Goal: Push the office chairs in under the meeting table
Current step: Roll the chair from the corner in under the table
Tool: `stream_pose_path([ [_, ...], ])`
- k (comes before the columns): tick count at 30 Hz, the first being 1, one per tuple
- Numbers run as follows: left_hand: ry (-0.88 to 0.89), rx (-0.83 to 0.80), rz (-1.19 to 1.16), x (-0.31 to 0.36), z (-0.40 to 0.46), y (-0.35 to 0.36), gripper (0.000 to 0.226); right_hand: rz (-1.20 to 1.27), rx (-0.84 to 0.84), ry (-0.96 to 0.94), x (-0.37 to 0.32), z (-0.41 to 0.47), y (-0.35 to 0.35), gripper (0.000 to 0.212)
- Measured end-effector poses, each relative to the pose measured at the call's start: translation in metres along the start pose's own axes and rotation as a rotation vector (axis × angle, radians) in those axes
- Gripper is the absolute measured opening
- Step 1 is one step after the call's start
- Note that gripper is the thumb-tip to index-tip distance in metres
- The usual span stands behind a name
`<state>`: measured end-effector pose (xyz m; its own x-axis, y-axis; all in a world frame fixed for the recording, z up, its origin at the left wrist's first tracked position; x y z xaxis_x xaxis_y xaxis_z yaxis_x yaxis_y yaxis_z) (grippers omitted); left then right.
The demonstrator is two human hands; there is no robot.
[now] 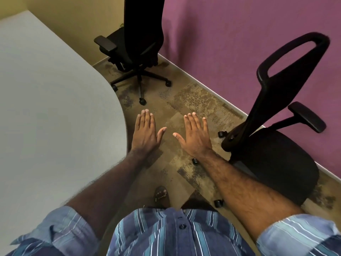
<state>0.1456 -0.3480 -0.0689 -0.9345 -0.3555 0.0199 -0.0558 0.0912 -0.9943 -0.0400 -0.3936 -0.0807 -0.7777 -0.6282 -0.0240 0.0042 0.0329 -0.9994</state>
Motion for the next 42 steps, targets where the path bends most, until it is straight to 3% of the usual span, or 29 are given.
stream_pose_path([
  [11,0.018,-0.027,0.014,0.002,0.095,-0.002,0.095,0.004,-0.064,0.016,0.036,0.088,0.006,0.095],
  [24,0.013,-0.037,-0.031,0.047,0.290,-0.023,0.092,0.075,-0.122,0.049,0.132,0.261,0.009,0.094],
  [29,0.033,0.041,-0.104,0.070,0.351,-0.052,0.089,0.092,-0.115,0.003,0.158,0.316,0.002,0.091],
  [39,0.134,0.209,-0.266,0.096,0.463,-0.113,0.085,0.161,0.066,0.008,0.197,0.432,-0.027,0.097],
  [42,0.176,0.262,-0.359,0.098,0.505,-0.141,0.083,0.164,0.177,0.017,0.211,0.480,-0.040,0.088],
])
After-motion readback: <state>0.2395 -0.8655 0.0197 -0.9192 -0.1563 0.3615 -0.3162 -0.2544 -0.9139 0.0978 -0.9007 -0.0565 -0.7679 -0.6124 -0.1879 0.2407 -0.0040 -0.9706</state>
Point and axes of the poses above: each hand's wrist, its own z-axis towards the middle knuckle, its own y-axis out of the palm, x = y × z, the point moved 9 cm from there along z, towards the middle knuckle, and after that the axes turned 13 degrees about -y, right-handed, at the moved point
